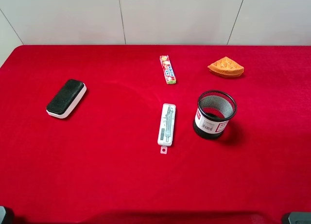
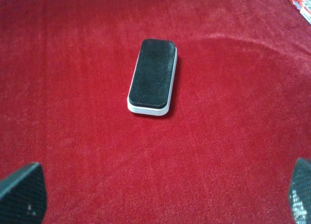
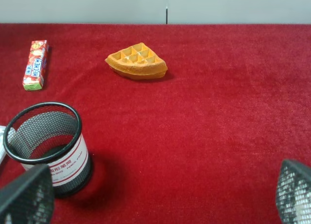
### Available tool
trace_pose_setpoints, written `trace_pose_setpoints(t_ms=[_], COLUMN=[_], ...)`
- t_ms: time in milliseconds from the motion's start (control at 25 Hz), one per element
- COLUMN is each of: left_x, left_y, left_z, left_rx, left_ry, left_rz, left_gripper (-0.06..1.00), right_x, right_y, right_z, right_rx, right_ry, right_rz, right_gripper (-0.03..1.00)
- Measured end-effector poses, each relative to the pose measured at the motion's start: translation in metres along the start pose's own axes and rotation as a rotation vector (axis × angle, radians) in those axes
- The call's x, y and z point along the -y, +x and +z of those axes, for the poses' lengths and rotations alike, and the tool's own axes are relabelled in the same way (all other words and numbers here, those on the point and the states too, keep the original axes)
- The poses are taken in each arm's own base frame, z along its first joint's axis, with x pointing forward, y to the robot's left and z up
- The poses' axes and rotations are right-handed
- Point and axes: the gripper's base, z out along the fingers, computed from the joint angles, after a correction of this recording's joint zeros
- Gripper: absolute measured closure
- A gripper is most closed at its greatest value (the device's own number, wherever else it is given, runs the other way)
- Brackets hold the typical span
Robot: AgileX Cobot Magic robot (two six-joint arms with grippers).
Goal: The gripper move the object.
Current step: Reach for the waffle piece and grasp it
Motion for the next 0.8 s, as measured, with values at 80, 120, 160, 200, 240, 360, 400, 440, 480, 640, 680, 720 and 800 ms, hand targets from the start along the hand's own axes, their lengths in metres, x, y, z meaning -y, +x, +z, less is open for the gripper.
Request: trace_pose_setpoints(t_ms=[80, 120, 160, 200, 240, 360, 400, 440, 480, 640, 680, 720, 800], left_x=[0.0, 0.0, 0.0, 0.0, 0.0, 0.0, 0.0, 0.0, 0.0, 0.0, 0.0, 0.0, 0.0], left_y=[0.0, 0.0, 0.0, 0.0, 0.0, 0.0, 0.0, 0.0, 0.0, 0.0, 0.0, 0.0, 0.0], left_z=[0.0, 0.0, 0.0, 0.0, 0.0, 0.0, 0.0, 0.0, 0.0, 0.0, 0.0, 0.0, 0.0], left_rx=[0.0, 0.0, 0.0, 0.0, 0.0, 0.0, 0.0, 0.0, 0.0, 0.0, 0.0, 0.0, 0.0], left_ry=[0.0, 0.0, 0.0, 0.0, 0.0, 0.0, 0.0, 0.0, 0.0, 0.0, 0.0, 0.0, 0.0], left_rz=[0.0, 0.0, 0.0, 0.0, 0.0, 0.0, 0.0, 0.0, 0.0, 0.0, 0.0, 0.0, 0.0], left_gripper=[-0.05, -0.05, -0.05, -0.05, -0.05, -0.05, -0.05, -0.05, -0.05, -0.05, -0.05, -0.05, -0.05], right_x=[0.0, 0.0, 0.0, 0.0, 0.0, 0.0, 0.0, 0.0, 0.0, 0.0, 0.0, 0.0, 0.0], right_y=[0.0, 0.0, 0.0, 0.0, 0.0, 0.0, 0.0, 0.0, 0.0, 0.0, 0.0, 0.0, 0.0], right_z=[0.0, 0.0, 0.0, 0.0, 0.0, 0.0, 0.0, 0.0, 0.0, 0.0, 0.0, 0.0, 0.0], right_rx=[0.0, 0.0, 0.0, 0.0, 0.0, 0.0, 0.0, 0.0, 0.0, 0.0, 0.0, 0.0, 0.0], right_ry=[0.0, 0.0, 0.0, 0.0, 0.0, 0.0, 0.0, 0.0, 0.0, 0.0, 0.0, 0.0, 0.0], right_rz=[0.0, 0.0, 0.0, 0.0, 0.0, 0.0, 0.0, 0.0, 0.0, 0.0, 0.0, 0.0, 0.0], right_gripper=[0.27, 0.27, 0.27, 0.27, 0.27, 0.27, 0.27, 0.27, 0.27, 0.27, 0.27, 0.27, 0.27])
